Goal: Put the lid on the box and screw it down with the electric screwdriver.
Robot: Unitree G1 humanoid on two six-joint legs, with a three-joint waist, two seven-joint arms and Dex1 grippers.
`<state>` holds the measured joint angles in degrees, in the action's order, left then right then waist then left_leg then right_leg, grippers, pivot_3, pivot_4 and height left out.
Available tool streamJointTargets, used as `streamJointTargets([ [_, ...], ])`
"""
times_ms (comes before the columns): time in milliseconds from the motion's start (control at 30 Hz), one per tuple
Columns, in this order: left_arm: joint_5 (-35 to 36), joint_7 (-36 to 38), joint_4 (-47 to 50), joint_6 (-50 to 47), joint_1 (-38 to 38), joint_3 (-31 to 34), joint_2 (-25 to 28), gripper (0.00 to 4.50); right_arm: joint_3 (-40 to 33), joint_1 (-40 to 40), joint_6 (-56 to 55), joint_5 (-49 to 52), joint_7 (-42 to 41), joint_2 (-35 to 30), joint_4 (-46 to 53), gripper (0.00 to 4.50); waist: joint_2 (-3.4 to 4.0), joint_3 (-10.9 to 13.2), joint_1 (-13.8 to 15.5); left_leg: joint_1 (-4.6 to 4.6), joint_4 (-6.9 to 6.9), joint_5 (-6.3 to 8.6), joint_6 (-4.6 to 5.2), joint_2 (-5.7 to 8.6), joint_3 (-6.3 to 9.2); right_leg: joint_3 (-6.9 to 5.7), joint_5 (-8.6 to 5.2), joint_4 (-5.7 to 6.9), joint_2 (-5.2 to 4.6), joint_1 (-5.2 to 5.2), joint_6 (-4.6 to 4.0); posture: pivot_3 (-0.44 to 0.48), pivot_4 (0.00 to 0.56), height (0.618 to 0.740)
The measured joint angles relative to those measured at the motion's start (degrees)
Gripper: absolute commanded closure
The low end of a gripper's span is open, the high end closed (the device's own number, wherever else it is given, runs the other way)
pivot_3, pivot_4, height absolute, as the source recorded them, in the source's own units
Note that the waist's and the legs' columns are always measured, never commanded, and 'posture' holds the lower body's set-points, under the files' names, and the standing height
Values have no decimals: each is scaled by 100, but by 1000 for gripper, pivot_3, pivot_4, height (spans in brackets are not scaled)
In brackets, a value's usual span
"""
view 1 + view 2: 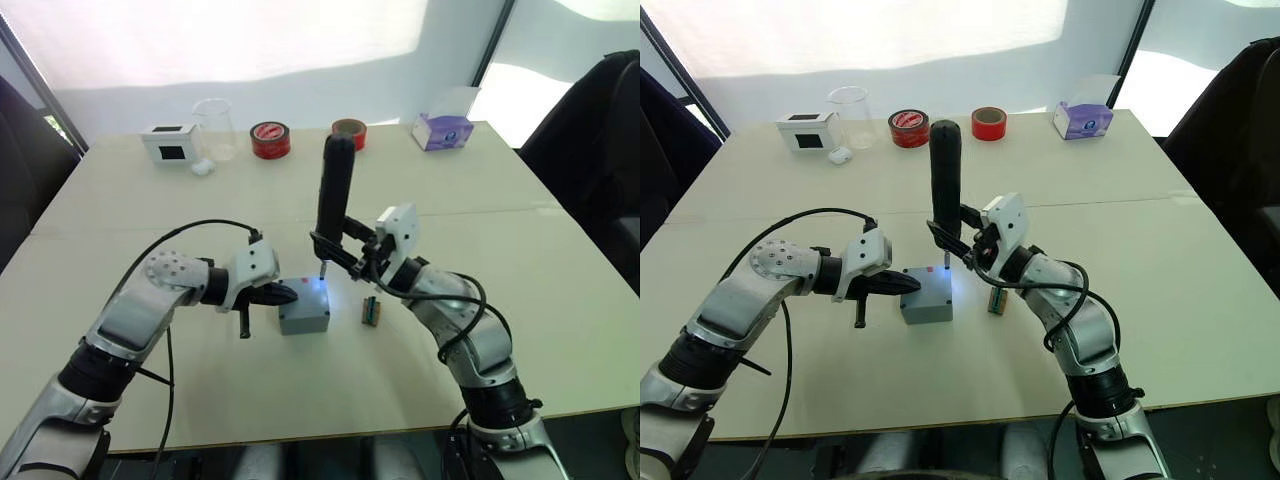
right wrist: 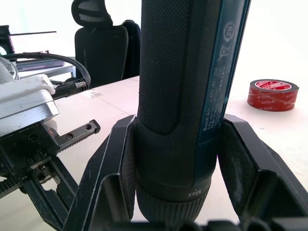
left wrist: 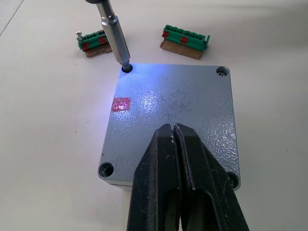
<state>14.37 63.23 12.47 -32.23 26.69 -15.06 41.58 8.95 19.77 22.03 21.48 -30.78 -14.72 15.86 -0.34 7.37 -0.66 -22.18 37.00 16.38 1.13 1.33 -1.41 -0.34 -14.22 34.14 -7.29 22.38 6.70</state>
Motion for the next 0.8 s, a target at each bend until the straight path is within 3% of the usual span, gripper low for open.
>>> streamJointTargets([
  [467, 0, -75, 101, 5, -66, -5, -104, 4500, -168, 108, 558, 254, -2, -304, 407, 2675, 14, 14, 13, -26, -1, 0, 0, 1, 0, -2, 0, -5, -5, 23, -1, 0, 150, 740],
  [533, 2, -80, 149, 51, -119, 26, -103, 4500, -412, 338, 1223, 699, 19, -517, 635, 2675, 27, 47, 12, -35, 0, -1, 2, 4, -1, -2, 3, -5, -8, 31, -5, 0, 150, 740],
  [667, 13, -42, 230, 206, -168, 87, -63, 4500, -1188, 1146, 2505, 1705, 343, -889, 809, 2675, 47, 77, 32, -140, 10, -17, 4, 8, -1, -9, 15, 5, -10, 117, -16, 0, 150, 740],
  [800, 160, 46, 189, 231, -189, 217, -102, 4500, -1811, 1825, 3149, 2412, 637, -1086, 885, 2675, 61, 100, 4, -141, -1, -16, 6, 8, -2, -17, 15, -1, -9, 118, -16, 0, 150, 740],
])
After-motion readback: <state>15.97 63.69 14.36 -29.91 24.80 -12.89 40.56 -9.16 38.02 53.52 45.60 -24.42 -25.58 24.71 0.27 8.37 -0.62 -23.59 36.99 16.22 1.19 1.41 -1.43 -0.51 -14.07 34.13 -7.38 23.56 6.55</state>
